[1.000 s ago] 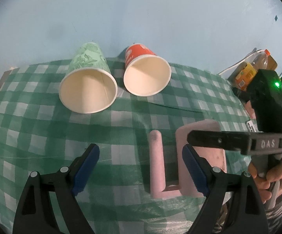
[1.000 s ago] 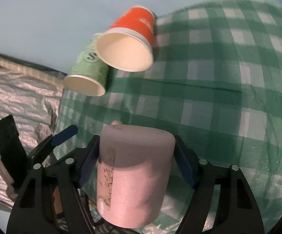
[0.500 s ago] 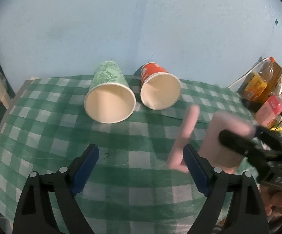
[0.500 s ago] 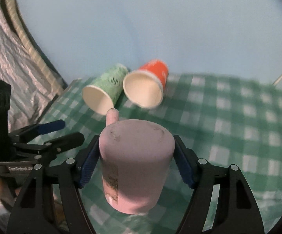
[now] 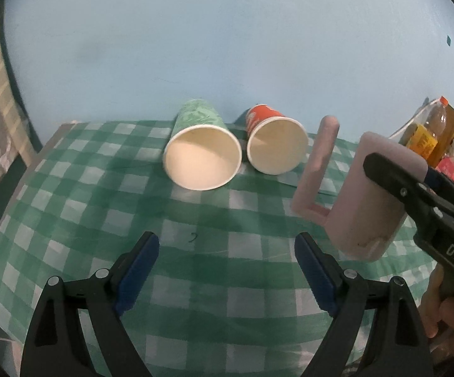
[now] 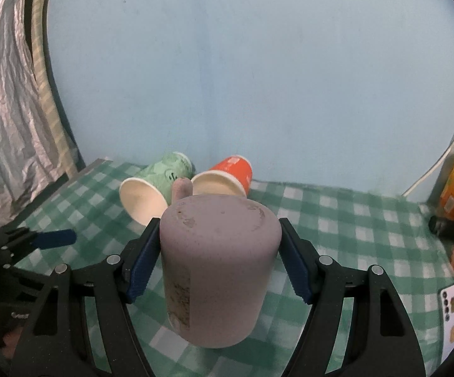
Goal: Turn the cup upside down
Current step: 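Lower the inverted pink mug onto the table and open the right tool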
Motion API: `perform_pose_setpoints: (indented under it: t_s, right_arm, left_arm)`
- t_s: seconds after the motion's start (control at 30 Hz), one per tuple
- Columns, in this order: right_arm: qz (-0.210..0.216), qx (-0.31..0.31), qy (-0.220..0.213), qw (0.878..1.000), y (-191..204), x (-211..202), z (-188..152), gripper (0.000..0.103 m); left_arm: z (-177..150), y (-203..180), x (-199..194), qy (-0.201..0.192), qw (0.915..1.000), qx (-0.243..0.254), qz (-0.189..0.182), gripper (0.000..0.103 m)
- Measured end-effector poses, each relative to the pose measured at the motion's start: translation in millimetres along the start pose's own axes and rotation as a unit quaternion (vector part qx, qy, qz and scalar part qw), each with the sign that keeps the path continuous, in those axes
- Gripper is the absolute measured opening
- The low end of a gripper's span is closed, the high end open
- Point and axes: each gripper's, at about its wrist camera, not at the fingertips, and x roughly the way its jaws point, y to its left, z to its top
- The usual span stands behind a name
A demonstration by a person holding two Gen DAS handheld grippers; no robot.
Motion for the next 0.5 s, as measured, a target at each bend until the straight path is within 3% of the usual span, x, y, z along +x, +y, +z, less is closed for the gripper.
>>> perform_pose_setpoints:
  t_s: [0.5]
  right_arm:
    - [-0.037, -0.021, -0.005, 0.999, 17, 29, -20, 0.073]
  left_arm:
    - [-8, 20, 4, 0.003, 0.9995, -0.031, -0.004, 0.089]
